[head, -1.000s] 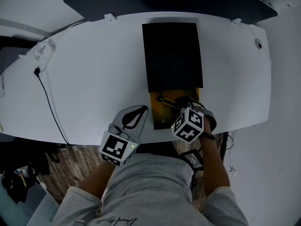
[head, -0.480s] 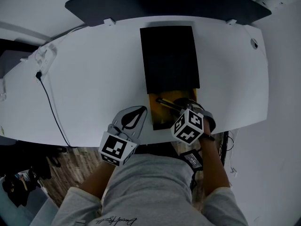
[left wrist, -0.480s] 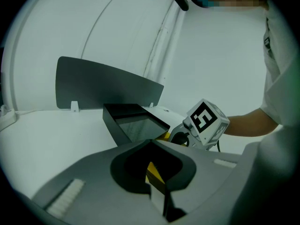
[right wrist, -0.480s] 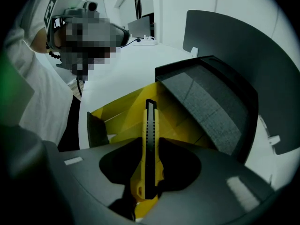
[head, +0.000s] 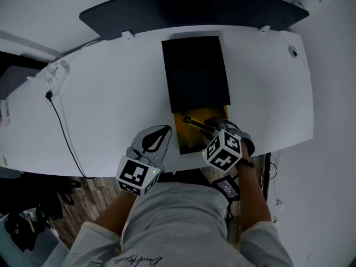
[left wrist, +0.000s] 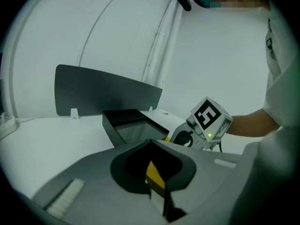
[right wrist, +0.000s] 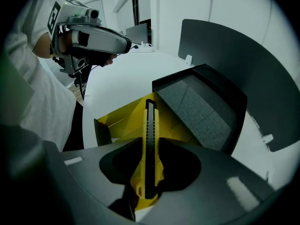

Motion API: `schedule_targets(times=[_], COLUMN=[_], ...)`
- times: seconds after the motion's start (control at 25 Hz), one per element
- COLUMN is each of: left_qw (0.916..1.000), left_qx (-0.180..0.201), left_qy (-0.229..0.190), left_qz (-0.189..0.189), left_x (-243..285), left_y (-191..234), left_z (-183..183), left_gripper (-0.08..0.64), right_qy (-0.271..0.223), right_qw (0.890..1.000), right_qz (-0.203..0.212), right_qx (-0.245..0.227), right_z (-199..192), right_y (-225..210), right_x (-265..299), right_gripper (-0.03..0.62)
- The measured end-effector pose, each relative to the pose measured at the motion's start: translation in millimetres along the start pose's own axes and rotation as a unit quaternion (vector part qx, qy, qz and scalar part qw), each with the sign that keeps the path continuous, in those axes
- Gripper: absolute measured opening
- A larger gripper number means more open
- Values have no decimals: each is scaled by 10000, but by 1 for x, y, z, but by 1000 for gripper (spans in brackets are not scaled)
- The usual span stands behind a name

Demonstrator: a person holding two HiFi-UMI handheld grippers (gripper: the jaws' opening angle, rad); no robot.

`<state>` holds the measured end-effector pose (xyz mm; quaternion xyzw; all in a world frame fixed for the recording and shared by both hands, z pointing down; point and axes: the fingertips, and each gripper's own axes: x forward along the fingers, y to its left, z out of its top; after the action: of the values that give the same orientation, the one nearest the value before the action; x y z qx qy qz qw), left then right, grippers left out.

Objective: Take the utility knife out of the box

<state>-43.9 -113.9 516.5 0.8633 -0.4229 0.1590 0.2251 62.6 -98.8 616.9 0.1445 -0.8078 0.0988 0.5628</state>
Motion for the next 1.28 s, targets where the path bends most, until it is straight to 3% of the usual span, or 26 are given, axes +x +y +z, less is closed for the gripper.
schedule_targets(times=[0.56,1.28], left_qw=[9994,9978], left_qx=[235,389], left_qy=[-238,-544], left_qz=[-16,41], left_x=[-8,-26], left_y=[-6,-11], left_z=[28,64], left_gripper=[0,0], right_qy=[-446,-1391], right_qw=[9976,9813], right_qz=[-339,-738], right_qx=[398,1107], right_z=[10,24], right_y=[-8,-13], right_x=[-35,-90], right_gripper=[130,130])
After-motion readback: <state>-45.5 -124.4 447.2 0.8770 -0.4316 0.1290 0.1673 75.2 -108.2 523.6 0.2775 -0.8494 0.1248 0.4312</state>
